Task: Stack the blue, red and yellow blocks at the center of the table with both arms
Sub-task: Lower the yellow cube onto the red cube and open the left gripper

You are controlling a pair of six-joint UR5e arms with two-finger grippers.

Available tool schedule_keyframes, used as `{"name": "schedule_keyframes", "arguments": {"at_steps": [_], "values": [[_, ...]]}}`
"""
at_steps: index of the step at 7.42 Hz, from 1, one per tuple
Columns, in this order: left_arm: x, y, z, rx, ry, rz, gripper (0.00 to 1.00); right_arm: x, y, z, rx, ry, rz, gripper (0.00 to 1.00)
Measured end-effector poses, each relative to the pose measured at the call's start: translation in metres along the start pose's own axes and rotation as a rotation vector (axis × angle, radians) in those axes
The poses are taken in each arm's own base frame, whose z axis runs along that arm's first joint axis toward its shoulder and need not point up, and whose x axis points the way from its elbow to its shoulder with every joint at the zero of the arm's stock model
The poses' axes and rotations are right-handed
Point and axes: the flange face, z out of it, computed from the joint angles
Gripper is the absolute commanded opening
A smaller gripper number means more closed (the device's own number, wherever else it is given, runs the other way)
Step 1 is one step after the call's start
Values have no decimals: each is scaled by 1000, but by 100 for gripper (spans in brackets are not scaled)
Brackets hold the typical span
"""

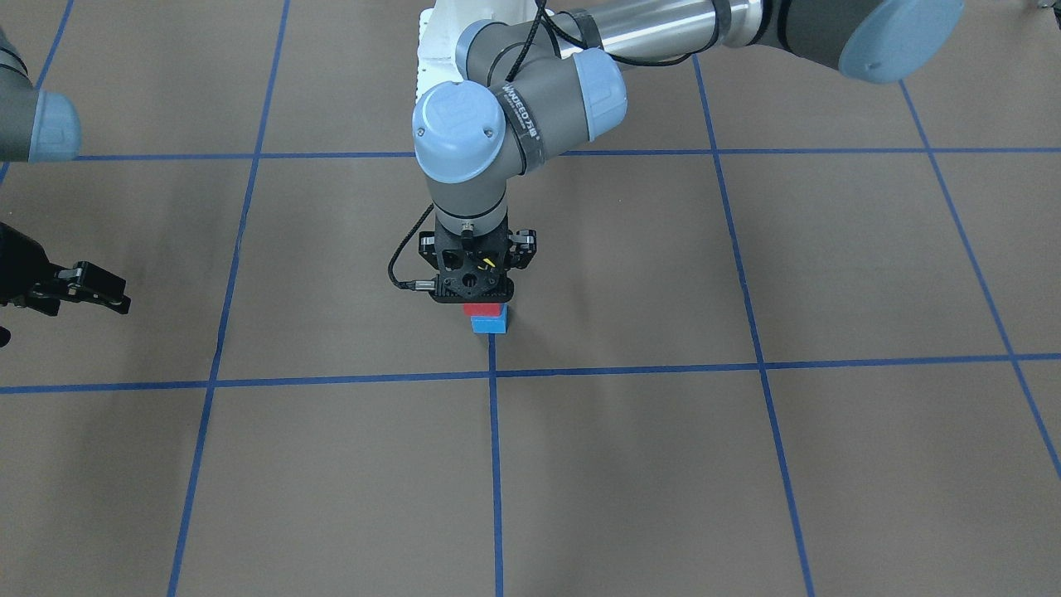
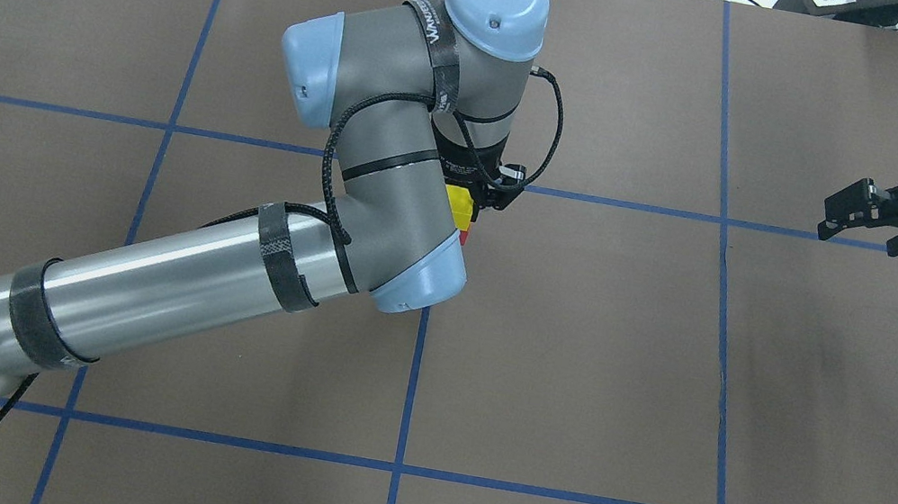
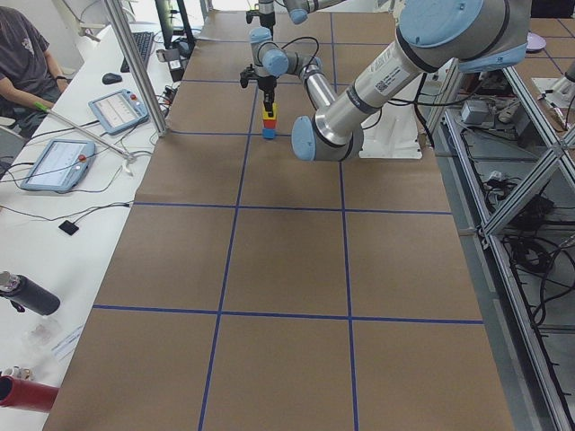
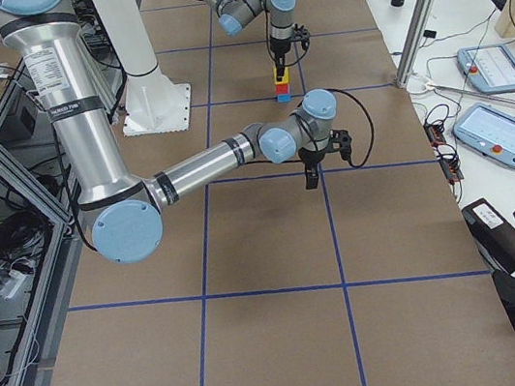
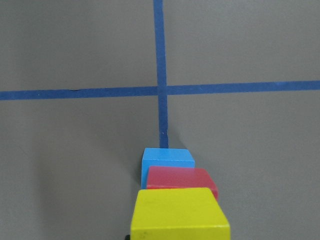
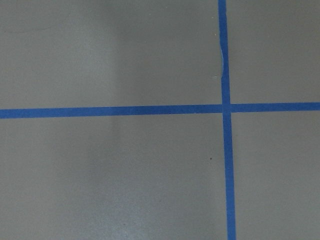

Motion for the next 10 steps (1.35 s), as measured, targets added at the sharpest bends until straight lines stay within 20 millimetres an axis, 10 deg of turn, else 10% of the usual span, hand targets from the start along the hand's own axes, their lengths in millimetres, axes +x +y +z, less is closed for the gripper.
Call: {"name": "schedule_keyframes", "arguments": {"at_steps": [10], "values": [[-7, -9, -6, 12, 7, 23, 0, 6, 0, 6, -10, 9, 10, 100]]}}
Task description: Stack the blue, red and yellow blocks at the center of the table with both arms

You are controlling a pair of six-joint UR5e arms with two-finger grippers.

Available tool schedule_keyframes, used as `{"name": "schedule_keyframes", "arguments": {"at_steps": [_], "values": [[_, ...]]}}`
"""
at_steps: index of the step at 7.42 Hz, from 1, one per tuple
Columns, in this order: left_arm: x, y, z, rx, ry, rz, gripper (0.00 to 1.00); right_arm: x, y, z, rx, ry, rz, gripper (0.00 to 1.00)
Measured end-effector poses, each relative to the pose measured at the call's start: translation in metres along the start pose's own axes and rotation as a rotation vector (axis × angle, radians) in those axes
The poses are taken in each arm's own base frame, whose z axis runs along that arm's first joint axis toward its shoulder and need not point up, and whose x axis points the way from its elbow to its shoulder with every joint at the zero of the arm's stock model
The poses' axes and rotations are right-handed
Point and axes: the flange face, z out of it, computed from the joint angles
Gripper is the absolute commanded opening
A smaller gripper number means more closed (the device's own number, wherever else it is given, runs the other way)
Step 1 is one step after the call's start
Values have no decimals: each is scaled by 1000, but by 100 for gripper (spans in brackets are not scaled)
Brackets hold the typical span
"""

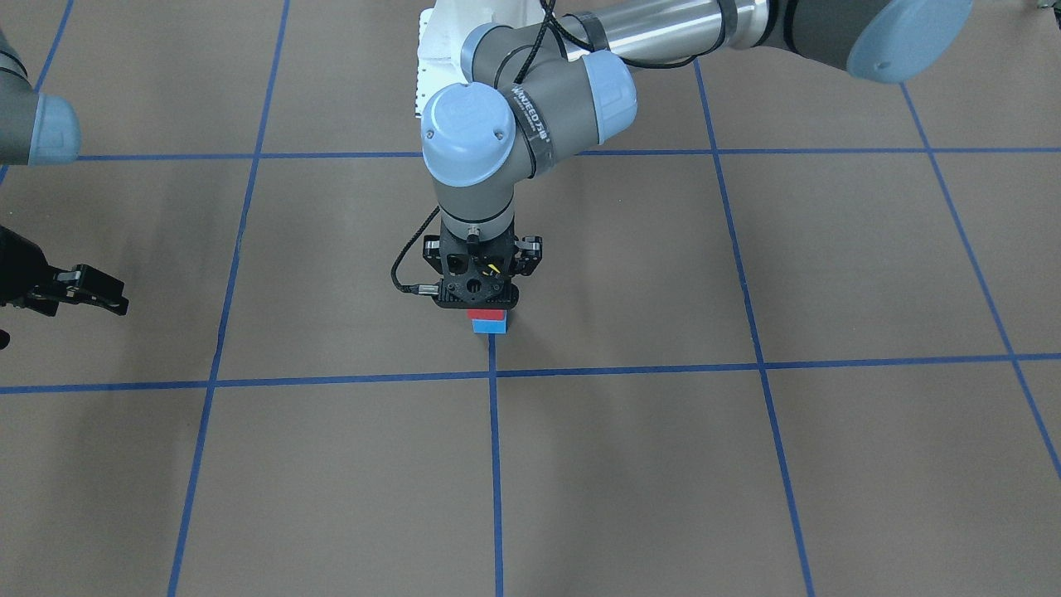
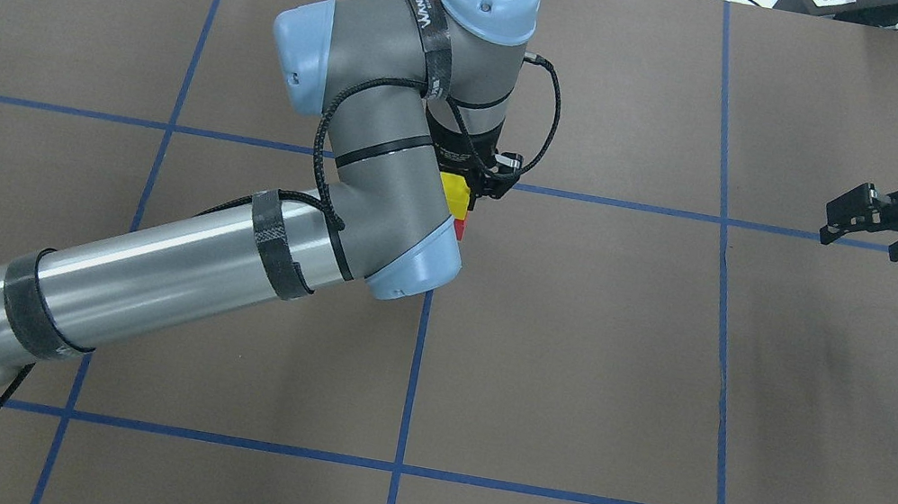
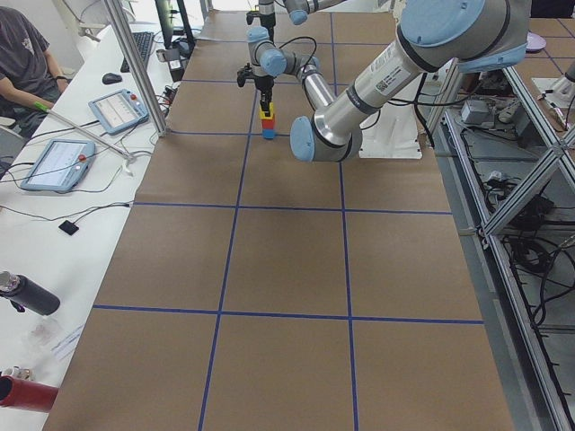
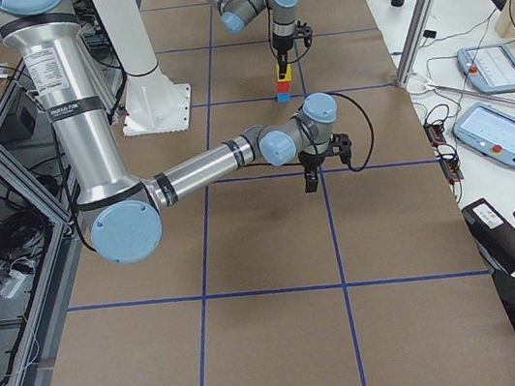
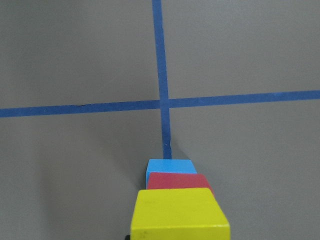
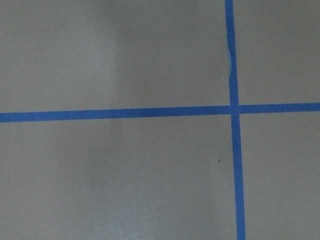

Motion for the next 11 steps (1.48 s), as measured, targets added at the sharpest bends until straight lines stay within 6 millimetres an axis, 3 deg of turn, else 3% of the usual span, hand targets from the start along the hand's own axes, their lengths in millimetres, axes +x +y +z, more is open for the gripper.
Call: {"name": "schedule_keyframes", "arguments": {"at_steps": [1, 2, 3, 6, 8, 9, 10, 11], "values": [[0, 0, 1, -1, 0, 0, 0, 0, 0, 0, 0, 0, 0, 100], [0, 1, 2, -1, 0, 0, 61, 0, 0, 0, 0, 0, 0, 100], [0, 1, 2, -1, 0, 1, 99, 0, 0, 0, 0, 0, 0, 100], [0, 1, 3, 4, 10, 9, 100, 0, -1, 0, 0, 0, 0, 100], [-5, 1, -14, 14, 29, 8, 100, 0, -1, 0, 0, 1, 0, 100], [-29, 4, -38, 23, 50, 5, 100, 0, -1, 1, 0, 2, -1, 100], [-79, 19, -57, 30, 62, 24, 100, 1, 0, 1, -1, 2, -3, 100], [-147, 40, -69, 44, 57, 65, 100, 3, -1, 0, 1, 3, -5, 100]]}}
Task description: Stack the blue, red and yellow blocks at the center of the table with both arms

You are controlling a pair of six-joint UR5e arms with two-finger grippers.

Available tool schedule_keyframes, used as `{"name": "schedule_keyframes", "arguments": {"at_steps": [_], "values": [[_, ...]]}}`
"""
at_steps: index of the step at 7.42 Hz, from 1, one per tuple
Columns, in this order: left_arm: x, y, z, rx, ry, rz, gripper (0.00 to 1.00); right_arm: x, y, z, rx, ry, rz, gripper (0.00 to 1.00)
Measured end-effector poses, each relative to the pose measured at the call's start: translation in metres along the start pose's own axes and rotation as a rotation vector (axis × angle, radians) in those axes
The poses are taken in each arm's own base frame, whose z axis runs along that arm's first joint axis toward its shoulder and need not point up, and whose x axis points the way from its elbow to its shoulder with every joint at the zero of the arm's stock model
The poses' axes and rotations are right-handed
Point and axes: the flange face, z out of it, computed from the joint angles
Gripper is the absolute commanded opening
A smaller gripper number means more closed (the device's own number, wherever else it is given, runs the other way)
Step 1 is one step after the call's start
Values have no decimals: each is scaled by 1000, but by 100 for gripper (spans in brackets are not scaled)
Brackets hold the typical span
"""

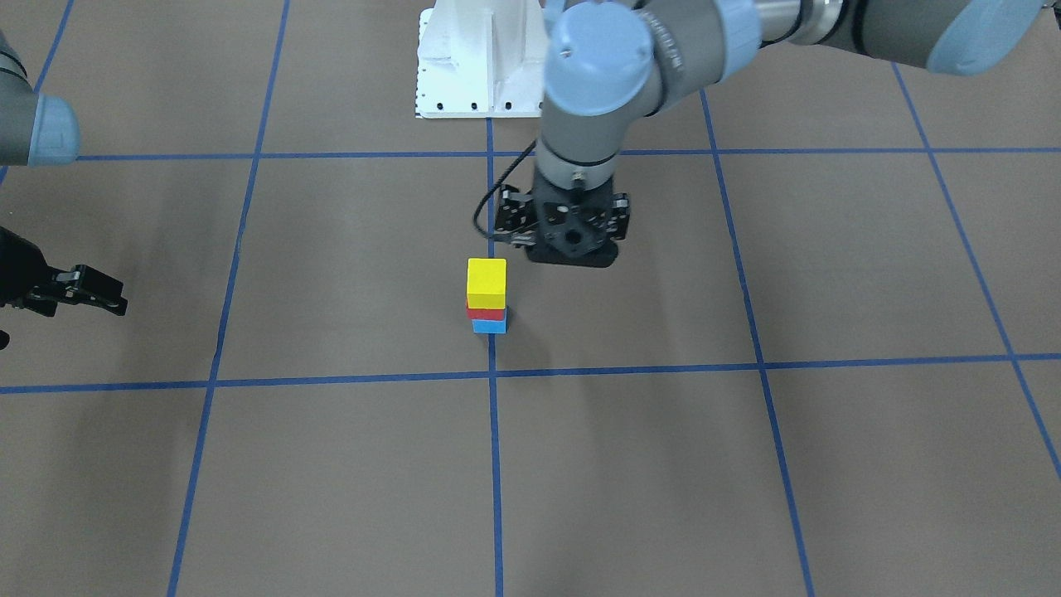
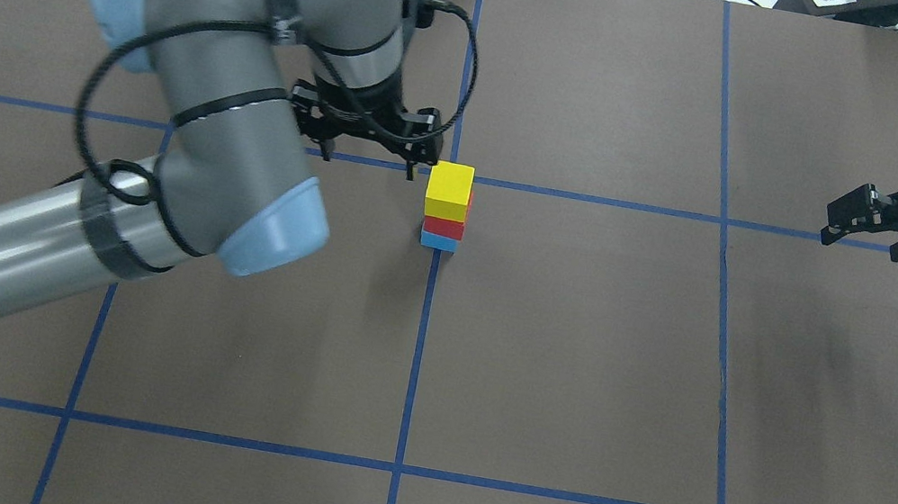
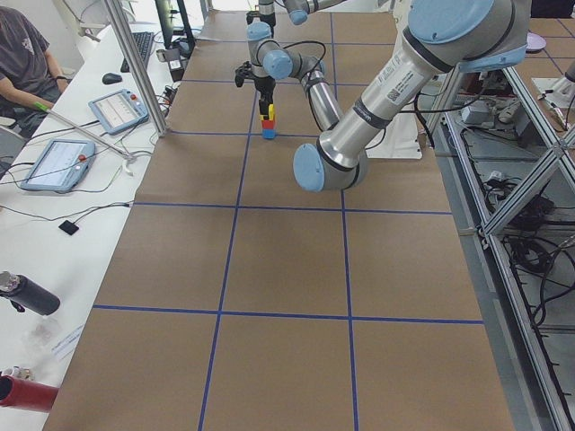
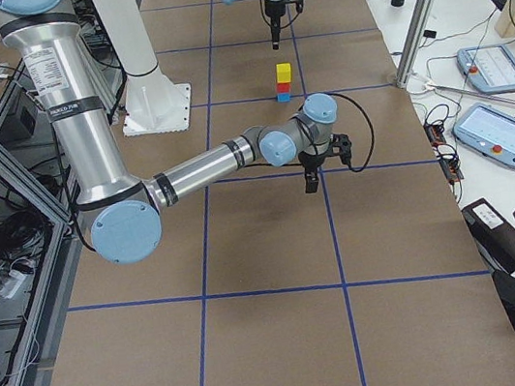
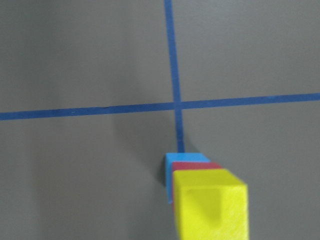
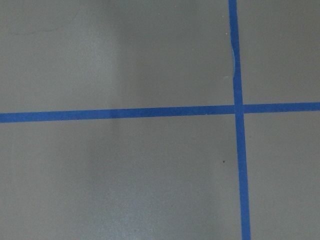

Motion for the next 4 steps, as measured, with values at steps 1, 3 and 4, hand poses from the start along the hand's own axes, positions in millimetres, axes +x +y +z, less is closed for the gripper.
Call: {"name": "schedule_keyframes", "arguments": {"at_steps": [1, 3, 4], "values": [[-73, 22, -13, 17, -20, 53, 100, 4, -1, -3, 5, 0, 1, 100], [-254, 52, -41, 27, -109, 173, 100, 27, -3, -15, 23, 1, -1, 100], [-341, 61, -55, 10, -130, 205, 100, 48, -1, -24, 36, 4, -14, 100]]}}
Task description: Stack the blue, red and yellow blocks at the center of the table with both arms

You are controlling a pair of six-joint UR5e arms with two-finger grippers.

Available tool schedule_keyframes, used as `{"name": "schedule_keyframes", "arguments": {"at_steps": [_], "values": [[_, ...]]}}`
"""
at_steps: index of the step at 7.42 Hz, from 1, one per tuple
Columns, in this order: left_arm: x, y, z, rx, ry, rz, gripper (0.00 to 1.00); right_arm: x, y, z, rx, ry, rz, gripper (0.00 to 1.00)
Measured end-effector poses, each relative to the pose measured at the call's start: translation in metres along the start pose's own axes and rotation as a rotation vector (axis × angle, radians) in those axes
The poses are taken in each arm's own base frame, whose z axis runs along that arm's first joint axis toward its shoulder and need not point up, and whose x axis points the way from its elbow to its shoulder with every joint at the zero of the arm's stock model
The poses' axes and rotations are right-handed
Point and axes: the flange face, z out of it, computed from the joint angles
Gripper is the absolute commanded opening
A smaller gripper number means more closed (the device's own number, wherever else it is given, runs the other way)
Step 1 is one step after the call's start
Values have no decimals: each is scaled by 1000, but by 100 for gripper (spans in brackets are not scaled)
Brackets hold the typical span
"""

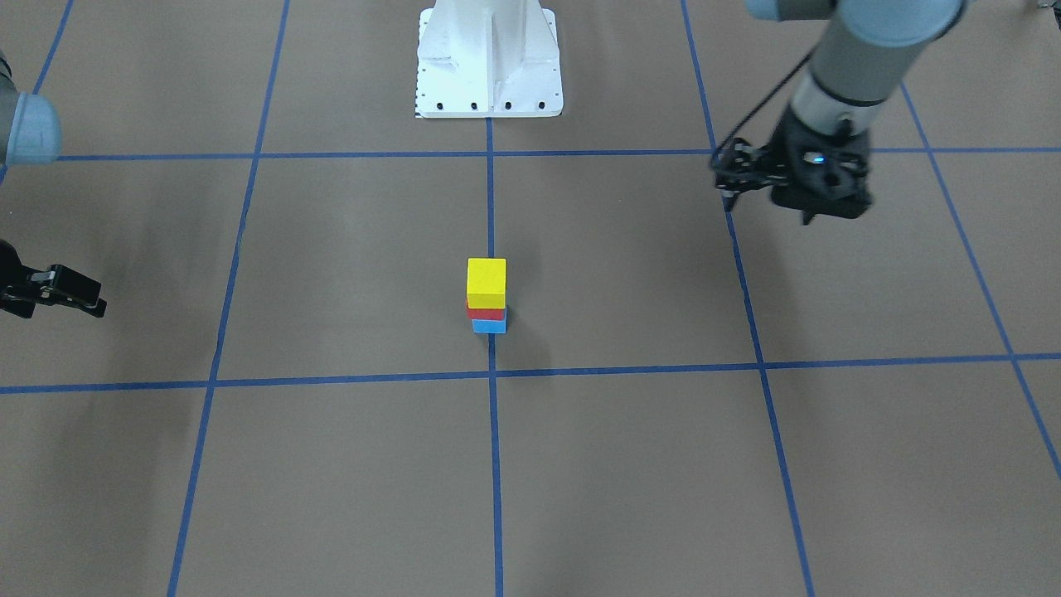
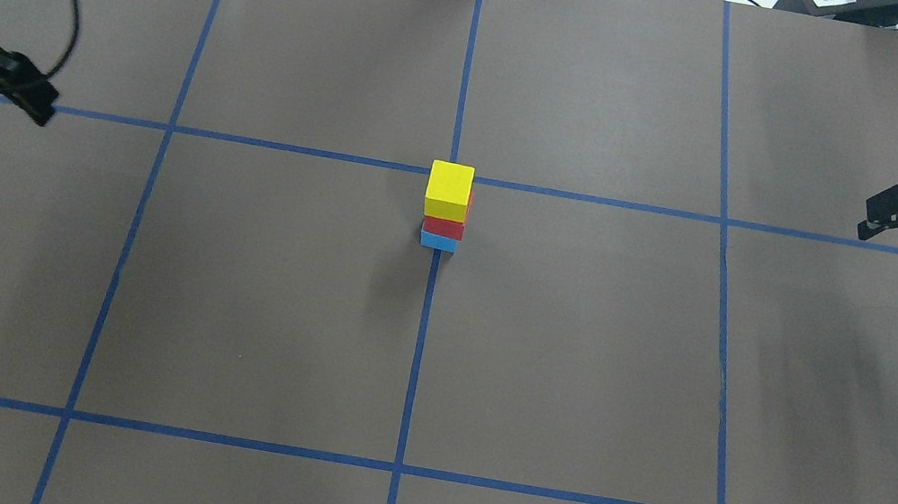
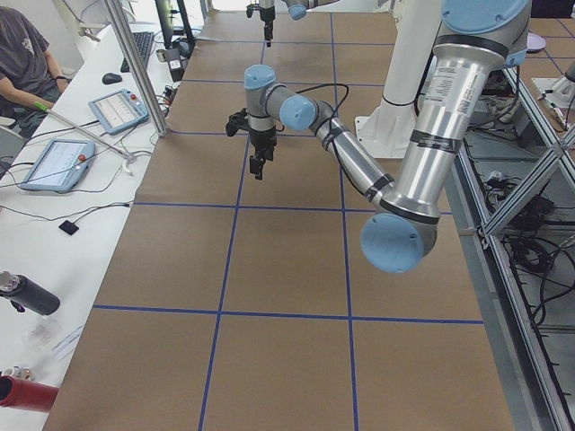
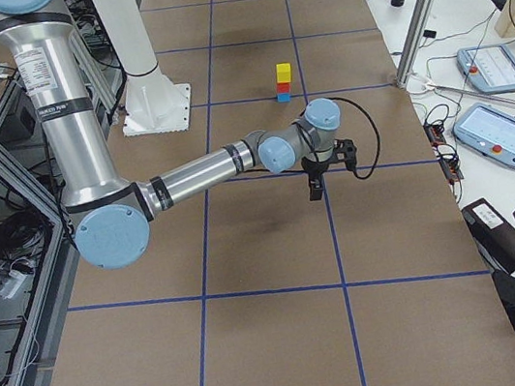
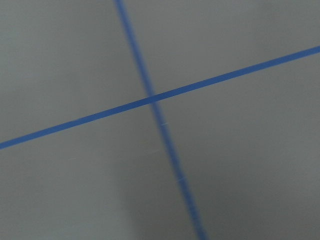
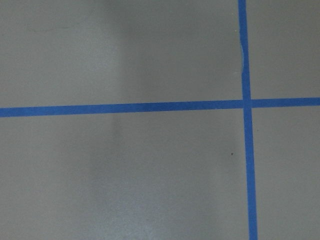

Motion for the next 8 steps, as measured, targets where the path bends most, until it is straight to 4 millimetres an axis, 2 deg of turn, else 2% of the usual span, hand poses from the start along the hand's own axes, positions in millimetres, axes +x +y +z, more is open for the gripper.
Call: {"name": "schedule_keyframes", "arguments": {"at_steps": [1, 2, 3, 5, 6, 8], "values": [[-76, 24, 0, -12, 3, 9, 100, 25, 2, -13, 18, 1, -16, 100], [-134, 48, 6, -9, 15, 0, 100, 49, 6, -27, 39, 1, -29, 100], [-177, 71, 15, 8, 26, -21, 100, 70, 10, -41, 62, 3, -37, 100], [-239, 99, 23, 38, 39, -103, 100, 100, 19, -58, 86, 8, -37, 100], [-258, 103, 22, 49, 45, -139, 100, 113, 23, -64, 91, 5, -37, 100], [-276, 108, 29, 42, 59, -223, 100, 131, 32, -70, 92, -12, -29, 100]]}}
